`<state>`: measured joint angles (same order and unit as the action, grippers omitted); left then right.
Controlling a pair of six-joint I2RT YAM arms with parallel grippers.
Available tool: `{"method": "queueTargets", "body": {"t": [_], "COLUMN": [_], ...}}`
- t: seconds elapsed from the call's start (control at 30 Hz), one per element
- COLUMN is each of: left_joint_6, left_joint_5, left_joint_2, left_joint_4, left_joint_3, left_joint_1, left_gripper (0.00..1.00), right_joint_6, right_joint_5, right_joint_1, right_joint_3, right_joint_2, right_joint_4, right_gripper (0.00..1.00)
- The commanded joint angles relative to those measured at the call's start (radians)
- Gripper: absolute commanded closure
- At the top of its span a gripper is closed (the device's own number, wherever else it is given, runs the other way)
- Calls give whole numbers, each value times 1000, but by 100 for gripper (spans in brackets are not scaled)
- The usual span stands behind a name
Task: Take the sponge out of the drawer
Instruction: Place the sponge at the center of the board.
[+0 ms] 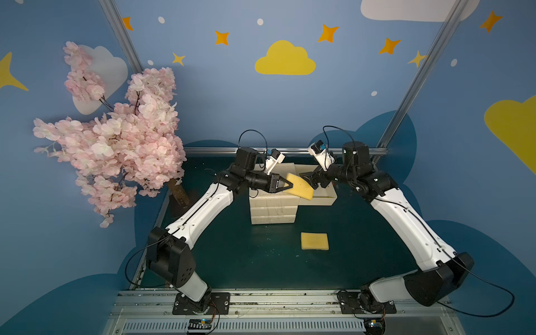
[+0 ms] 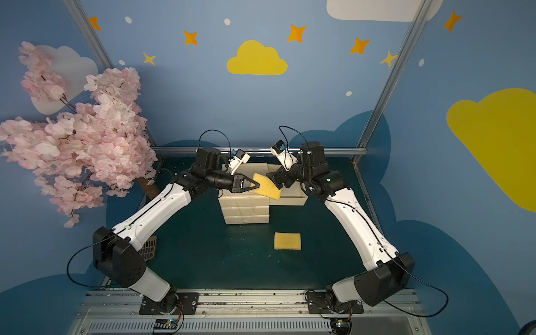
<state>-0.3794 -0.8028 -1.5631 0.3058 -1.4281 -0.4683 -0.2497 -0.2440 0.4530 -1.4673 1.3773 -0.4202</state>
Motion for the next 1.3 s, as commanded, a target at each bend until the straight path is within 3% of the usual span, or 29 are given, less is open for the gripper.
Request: {"method": "queueTargets", "body": {"t": [0.0,0.13,0.4,0.73,1.27], "left_joint_6": [-104,-156,-329,-556,-507], "left_joint_5": [53,147,328,623,664], "left_joint_2": [92,193,388,391,80], "left_joint_4": [-130,-160,-207,-283,-145], "left_joint_3": [71,190,473,735,631], "left_joint_1": [-16,-58,-175,-349,-381], "left_gripper": [98,98,98,98,98], "right_joint_6": [221,357,430,416,414], "right_joint_5": [38,-57,84,123,130], "right_joint_1": [-46,-104,-127,-143,-132], "right_joint_3": [102,187,199,301,308], "right_joint_2": [-106,-162,-191,-351,-394], "right_joint_4": [287,372,253,256,242], "right_gripper": [6,5,6,5,5]}}
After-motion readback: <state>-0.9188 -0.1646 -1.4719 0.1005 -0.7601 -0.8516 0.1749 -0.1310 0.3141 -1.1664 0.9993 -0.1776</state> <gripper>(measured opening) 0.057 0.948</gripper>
